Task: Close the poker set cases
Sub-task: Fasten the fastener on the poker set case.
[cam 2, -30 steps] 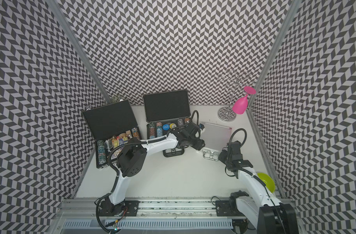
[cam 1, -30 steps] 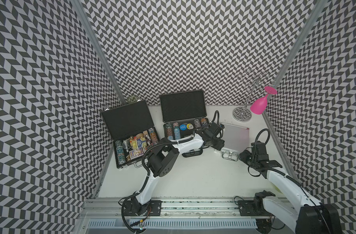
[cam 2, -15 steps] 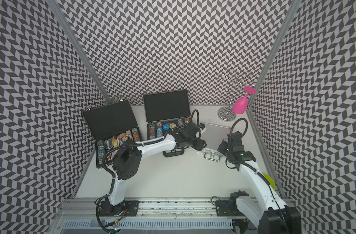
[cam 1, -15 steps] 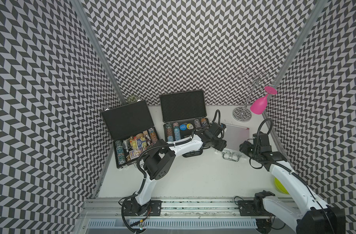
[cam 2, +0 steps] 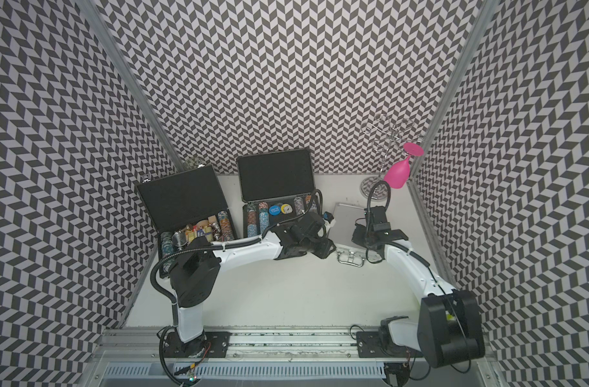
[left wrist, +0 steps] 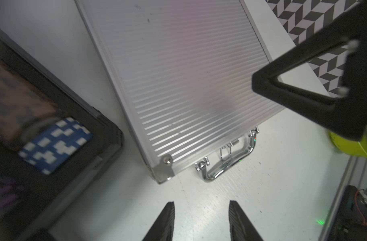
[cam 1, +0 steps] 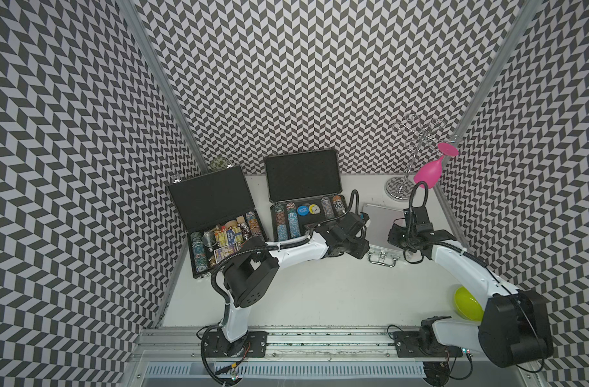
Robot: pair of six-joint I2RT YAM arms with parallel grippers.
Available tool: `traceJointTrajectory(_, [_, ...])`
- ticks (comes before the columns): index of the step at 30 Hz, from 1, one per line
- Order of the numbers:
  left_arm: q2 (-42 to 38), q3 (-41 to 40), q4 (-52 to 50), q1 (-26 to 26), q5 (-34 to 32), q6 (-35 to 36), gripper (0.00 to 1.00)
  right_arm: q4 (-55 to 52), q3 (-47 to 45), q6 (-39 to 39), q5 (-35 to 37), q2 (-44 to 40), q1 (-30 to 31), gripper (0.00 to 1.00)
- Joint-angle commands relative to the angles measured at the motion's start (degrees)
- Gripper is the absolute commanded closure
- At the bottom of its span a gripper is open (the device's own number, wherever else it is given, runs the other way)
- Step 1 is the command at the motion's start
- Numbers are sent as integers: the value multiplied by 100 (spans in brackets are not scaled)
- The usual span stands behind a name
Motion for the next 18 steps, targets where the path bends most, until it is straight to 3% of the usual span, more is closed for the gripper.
traceJointTrajectory(1, [-65, -195, 809, -168, 356, -611, 52, 364, -56, -96, -214, 127, 46, 82])
traceJointTrajectory(11, [356, -517, 2046, -292, 755, -990, 24, 565, -435, 2, -373, 500, 46, 84])
traceJointTrajectory(18, [642, -579, 2490, -336, 814, -989, 21, 649, -791, 108, -479, 703, 30, 87])
